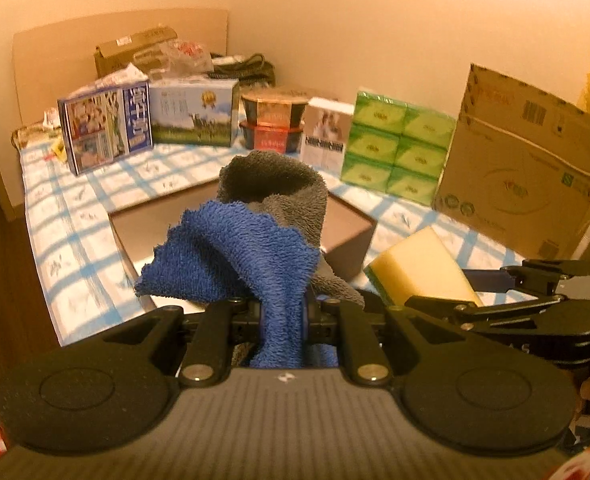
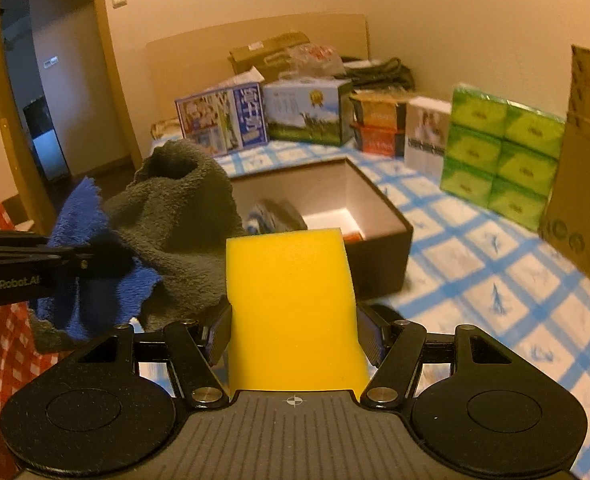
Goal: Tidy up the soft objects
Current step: 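Lift the towel with the left tool and the sponge with the right tool over the box, then lower the towel and sponge into the box and open both tools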
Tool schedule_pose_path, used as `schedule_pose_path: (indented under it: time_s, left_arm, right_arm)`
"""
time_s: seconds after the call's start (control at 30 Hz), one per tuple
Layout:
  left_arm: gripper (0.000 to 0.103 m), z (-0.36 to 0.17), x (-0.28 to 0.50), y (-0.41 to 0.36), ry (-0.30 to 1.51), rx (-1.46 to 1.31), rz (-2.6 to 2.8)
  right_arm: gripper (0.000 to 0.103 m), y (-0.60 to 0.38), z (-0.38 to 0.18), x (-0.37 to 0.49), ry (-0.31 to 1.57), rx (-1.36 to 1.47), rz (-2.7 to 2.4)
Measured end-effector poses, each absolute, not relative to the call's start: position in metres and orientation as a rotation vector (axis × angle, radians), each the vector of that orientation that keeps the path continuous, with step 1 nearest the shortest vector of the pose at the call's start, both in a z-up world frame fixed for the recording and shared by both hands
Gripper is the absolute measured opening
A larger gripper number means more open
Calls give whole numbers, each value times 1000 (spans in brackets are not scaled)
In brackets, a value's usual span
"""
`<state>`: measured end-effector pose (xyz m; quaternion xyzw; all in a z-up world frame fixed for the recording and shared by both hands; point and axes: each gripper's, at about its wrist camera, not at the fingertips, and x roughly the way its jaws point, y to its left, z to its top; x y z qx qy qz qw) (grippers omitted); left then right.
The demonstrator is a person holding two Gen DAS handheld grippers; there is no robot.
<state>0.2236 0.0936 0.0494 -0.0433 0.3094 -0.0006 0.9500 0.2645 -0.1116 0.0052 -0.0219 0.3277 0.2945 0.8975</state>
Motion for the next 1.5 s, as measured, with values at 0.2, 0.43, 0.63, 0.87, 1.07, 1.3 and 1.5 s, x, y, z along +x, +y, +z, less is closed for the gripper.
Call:
schedule_pose_path:
  time_s: [0.2,0.43,0.63,0.87,1.07,1.3,1.5]
  left_arm:
    - [13,57,254,106,612,-70,28]
    - [13,56,295,125,615,-61,81]
    - [13,44,333,139,646,-82,121]
    - [13,16,375,145,712,-123,166]
    - [13,-13,402,147,756,-136,202]
    - [13,-31,429,152,784,-129,245]
    - [14,-44,445,156,810,-131,273]
  right_arm:
    - [64,-96,17,288,654,-40,623]
    - [64,-73,22,333,635,-50,632]
    - [64,-50,17,380,634,-76,651]
    - [64,-29,-6,426,657,-123,670]
    - [64,-21,-32,457,685,-156,682]
    - [64,-19,-57,490,725,-155,682]
    - [64,-15,-75,508,762,-148,675]
